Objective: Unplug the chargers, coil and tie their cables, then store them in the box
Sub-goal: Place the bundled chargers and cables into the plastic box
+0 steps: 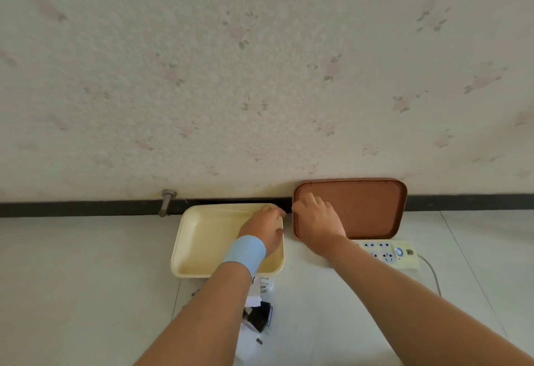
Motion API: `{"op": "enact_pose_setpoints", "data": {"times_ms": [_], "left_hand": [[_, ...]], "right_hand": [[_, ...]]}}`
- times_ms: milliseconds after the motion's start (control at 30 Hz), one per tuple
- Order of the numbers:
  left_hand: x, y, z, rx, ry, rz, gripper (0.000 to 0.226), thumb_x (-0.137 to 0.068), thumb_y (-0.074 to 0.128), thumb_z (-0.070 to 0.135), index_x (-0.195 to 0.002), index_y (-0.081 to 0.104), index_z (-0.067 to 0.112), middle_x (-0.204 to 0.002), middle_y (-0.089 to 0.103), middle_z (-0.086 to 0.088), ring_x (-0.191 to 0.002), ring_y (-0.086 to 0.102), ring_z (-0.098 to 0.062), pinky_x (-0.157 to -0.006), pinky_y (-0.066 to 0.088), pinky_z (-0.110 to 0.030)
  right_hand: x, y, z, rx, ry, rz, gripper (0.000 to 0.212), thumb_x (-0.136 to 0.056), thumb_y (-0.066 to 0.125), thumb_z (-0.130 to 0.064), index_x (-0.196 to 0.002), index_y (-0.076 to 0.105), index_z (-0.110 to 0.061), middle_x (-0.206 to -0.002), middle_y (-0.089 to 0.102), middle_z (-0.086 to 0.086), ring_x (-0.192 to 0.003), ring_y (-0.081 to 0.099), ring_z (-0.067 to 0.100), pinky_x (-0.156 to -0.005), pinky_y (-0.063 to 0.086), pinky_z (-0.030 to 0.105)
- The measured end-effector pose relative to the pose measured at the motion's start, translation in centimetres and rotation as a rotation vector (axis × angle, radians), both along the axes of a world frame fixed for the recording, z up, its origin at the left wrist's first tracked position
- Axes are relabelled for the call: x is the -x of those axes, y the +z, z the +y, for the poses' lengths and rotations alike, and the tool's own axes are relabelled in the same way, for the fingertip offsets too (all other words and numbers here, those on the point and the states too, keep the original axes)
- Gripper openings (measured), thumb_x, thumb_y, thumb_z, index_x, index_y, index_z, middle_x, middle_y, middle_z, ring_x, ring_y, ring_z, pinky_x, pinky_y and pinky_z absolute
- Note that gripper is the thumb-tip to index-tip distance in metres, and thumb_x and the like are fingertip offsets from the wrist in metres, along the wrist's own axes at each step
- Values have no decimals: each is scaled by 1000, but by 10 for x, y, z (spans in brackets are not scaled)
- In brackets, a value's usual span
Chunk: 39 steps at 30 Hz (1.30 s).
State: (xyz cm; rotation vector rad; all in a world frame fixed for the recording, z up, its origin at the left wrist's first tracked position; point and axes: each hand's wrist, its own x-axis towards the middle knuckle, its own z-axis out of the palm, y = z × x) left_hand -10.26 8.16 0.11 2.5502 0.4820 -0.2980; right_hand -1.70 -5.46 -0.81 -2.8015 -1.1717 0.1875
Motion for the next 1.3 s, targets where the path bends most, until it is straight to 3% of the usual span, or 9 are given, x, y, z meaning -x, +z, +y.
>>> {"op": "enact_pose_setpoints", "data": {"times_ms": [200,400,500,600,667,900,1033,1167,1300], "left_hand": [[82,-17,30,-37,9,216,41,-90,52,6,-123,58,28,-123,53,8,-112,54,-17,-91,47,-29],[141,-36,58,-58,-34,394,12,-85,58,13,-85,61,25,-94,58,-2,-87,60,-25,-71,47,-31],[147,-38,60,-40,-16,411,33,-88,58,14,-118,62,25,-116,62,-1,-103,61,-27,-87,53,-35],[144,-42,62,-47,1,407,50,-89,61,15,-135,48,28,-126,58,-1,-109,59,-26,-89,52,-36],[141,-44,61,-35,3,434,62,-87,65,16,-142,40,29,-132,53,-4,-113,58,-27,-91,52,-36],[127,-44,74,-102,-70,498,64,-78,72,32,-138,47,28,-126,51,-2,-126,40,-26,-95,48,-38],[117,-35,92,-77,46,355,60,-77,74,15,-128,52,36,-125,35,0,-121,36,-24,-95,49,-38],[107,-29,103,-84,82,276,72,-81,67,1,-137,40,36,-128,36,-1,-114,45,-25,-91,51,-38],[103,-41,108,10,174,181,73,-84,60,-7,-144,37,29,-113,54,-1,-97,58,-22,-87,52,-35]], "right_hand": [[76,-22,31,192,223,381,37,-95,48,-8,-123,66,-25,-126,64,-1,-112,60,21,-95,51,35],[122,-36,43,315,388,316,40,-98,50,-37,-133,60,-21,-131,61,2,-115,61,28,-95,51,40],[134,-46,50,448,472,219,36,-95,57,-39,-121,60,-15,-116,66,7,-101,66,31,-82,54,40],[141,-50,56,487,459,196,21,-96,58,-15,-117,60,-11,-112,67,10,-100,67,32,-79,53,39],[140,-52,59,484,425,217,27,-95,55,-6,-122,59,-11,-113,67,11,-102,67,32,-81,51,38],[115,-43,61,184,343,412,40,-90,56,-35,-129,58,-25,-112,67,1,-100,62,24,-82,47,32],[99,-39,69,-79,70,713,37,-94,59,-29,-131,59,-28,-117,66,2,-102,61,22,-88,51,34],[80,-40,73,-149,-21,777,33,-96,59,-22,-130,58,-25,-116,60,6,-101,58,25,-78,44,29],[66,-52,75,-67,-38,720,37,-99,54,-23,-136,55,-27,-122,46,5,-116,49,28,-102,44,39]]}}
